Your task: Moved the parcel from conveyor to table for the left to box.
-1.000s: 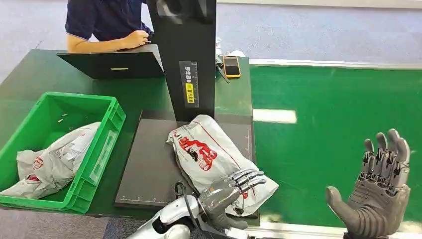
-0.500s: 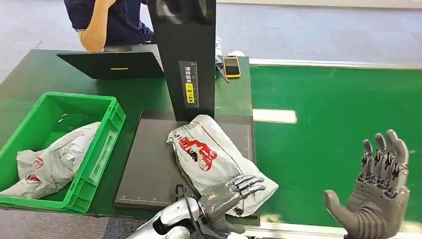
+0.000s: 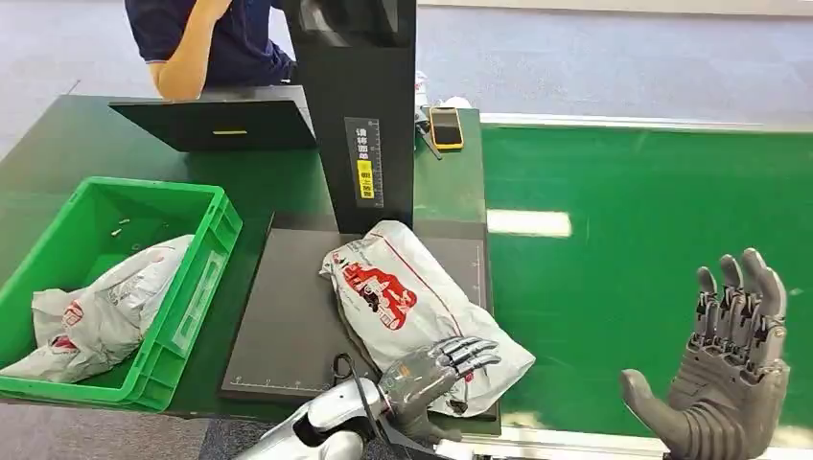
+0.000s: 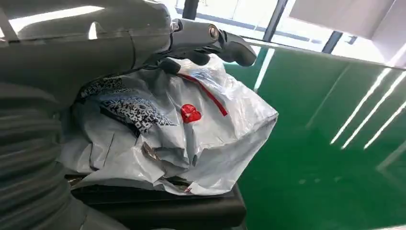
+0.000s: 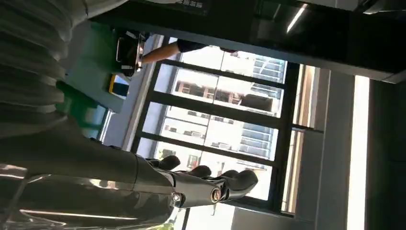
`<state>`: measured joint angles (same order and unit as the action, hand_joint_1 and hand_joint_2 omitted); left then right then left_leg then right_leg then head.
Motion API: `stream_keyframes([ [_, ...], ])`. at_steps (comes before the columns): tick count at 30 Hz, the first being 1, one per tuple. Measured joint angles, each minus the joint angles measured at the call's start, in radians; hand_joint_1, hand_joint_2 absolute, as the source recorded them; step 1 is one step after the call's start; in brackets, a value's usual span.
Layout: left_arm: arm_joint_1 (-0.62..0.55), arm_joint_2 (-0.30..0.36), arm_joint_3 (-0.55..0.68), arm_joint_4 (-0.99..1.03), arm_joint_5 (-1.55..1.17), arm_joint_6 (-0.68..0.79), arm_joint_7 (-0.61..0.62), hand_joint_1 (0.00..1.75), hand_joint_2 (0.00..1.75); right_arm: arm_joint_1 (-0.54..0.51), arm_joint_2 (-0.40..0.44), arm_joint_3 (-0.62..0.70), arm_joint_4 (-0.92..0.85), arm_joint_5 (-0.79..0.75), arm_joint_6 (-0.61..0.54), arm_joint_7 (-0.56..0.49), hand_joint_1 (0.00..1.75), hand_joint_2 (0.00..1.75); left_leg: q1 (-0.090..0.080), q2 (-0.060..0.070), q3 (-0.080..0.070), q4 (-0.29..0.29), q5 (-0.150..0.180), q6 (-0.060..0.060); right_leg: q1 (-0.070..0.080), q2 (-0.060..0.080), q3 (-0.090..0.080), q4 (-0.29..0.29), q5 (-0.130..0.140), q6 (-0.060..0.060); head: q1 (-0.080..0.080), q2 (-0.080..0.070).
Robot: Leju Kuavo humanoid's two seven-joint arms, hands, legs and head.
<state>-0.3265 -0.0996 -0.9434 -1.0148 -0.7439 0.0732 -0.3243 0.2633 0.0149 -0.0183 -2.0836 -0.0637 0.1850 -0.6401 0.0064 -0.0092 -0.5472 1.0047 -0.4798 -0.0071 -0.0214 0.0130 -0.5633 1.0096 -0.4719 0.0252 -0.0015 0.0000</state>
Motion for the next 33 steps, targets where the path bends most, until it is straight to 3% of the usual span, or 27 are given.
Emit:
stream_keyframes([
  [1, -0.001, 0.0, 0.0, 0.002, 0.0, 0.0, 0.0, 0.0, 1.75, 0.0, 0.0, 0.0, 0.0, 0.0, 0.0, 0.0, 0.0, 1.75, 0.0, 0.0, 0.0, 0.0, 0.0, 0.0, 0.0, 0.0, 0.0, 0.0, 0.0, 0.0, 0.0, 0.0],
  [2, -0.001, 0.0, 0.0, 0.004, 0.0, 0.0, 0.0, 0.59, 1.75, 0.0, 0.0, 0.0, 0.0, 0.0, 0.0, 0.0, 0.0, 1.75, 0.0, 0.0, 0.0, 0.0, 0.0, 0.0, 0.0, 0.0, 0.0, 0.0, 0.0, 0.0, 0.0, 0.0],
  [3, -0.002, 0.0, 0.0, 0.007, -0.002, 0.0, 0.001, 1.75, 1.75, 0.0, 0.0, 0.0, 0.0, 0.0, 0.001, 0.0, 0.0, 1.75, 0.0, 0.0, 0.0, 0.0, 0.0, 0.0, 0.0, 0.0, 0.0, 0.0, 0.0, 0.0, 0.0, 0.0],
  [26, -0.017, 0.0, -0.006, 0.034, -0.054, 0.026, -0.01, 1.75, 1.75, 0.032, 0.027, -0.016, -0.044, 0.051, 0.004, -0.01, 0.0, 1.75, 0.0, 0.0, 0.001, 0.0, 0.0, 0.0, 0.0, 0.0, 0.001, 0.0, 0.0, 0.0, 0.0, 0.0],
  [33, -0.006, 0.015, 0.053, -0.046, -0.061, 0.132, 0.042, 1.75, 1.75, 0.058, 0.039, -0.025, -0.064, 0.055, 0.011, 0.0, 0.0, 1.75, 0.0, 0.0, 0.001, 0.0, 0.0, 0.0, 0.001, 0.0, 0.001, 0.0, 0.0, 0.0, 0.0, 0.0],
])
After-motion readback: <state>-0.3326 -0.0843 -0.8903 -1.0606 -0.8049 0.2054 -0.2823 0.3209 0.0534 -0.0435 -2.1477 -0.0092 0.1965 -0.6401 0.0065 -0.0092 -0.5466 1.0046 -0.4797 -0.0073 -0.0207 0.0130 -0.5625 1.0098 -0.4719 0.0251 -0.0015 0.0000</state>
